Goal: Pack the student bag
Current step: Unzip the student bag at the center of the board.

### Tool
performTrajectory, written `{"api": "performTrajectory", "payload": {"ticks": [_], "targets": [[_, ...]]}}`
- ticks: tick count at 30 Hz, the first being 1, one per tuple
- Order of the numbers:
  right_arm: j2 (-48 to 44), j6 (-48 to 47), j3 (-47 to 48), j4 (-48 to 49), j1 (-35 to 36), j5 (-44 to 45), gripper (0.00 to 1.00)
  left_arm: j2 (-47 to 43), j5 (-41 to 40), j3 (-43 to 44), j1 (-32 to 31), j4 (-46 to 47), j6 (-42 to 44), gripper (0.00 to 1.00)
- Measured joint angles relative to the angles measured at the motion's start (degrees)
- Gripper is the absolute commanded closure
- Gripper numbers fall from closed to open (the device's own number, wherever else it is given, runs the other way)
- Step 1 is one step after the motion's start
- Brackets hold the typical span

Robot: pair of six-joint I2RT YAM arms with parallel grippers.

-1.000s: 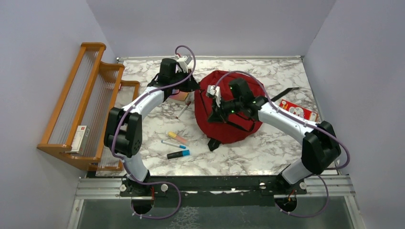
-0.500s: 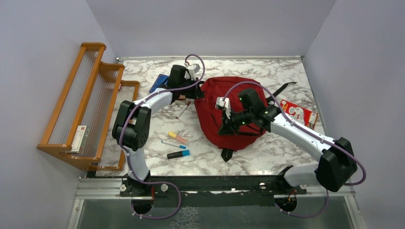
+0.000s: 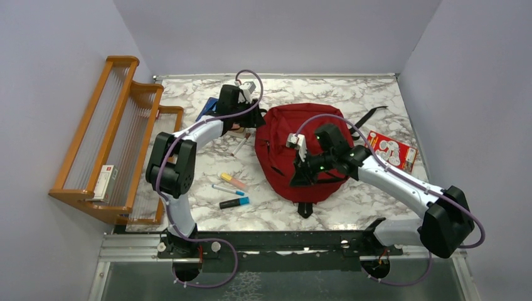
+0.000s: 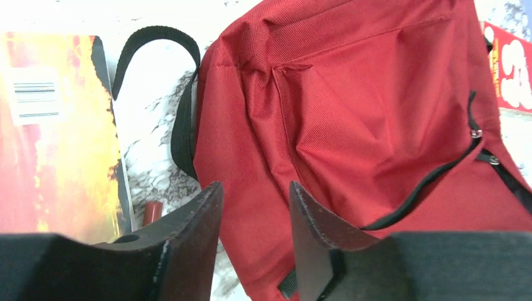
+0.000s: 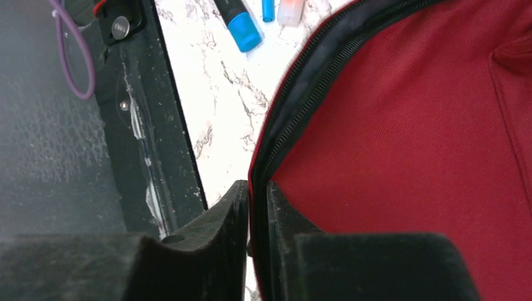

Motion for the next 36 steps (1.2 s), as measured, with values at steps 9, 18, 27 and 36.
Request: {"api": "performTrajectory", "payload": {"ticks": [9, 18, 27, 36], "targets": [[0.0, 6.4, -1.5, 3.6, 0.2, -2.3, 0.46, -12.0, 1.4, -9.6, 0.7, 3.7, -6.0, 0.35], [-9.0, 12.9, -0.2, 3.7, 0.2, 7.8, 0.44, -25.2, -1.4, -23.9, -3.3, 3.8, -7.6, 0.3], [-16.5, 21.8, 0.5, -2.7, 0.2, 30.4, 0.39, -36.8, -11.1, -31.1, -12.9, 2.0, -12.8, 0.25], [-16.0, 26.0, -0.1, -7.1, 0.2, 36.6, 0.38, -39.8, -15.2, -38.1, -14.1, -0.7, -19.1, 0.23]]}}
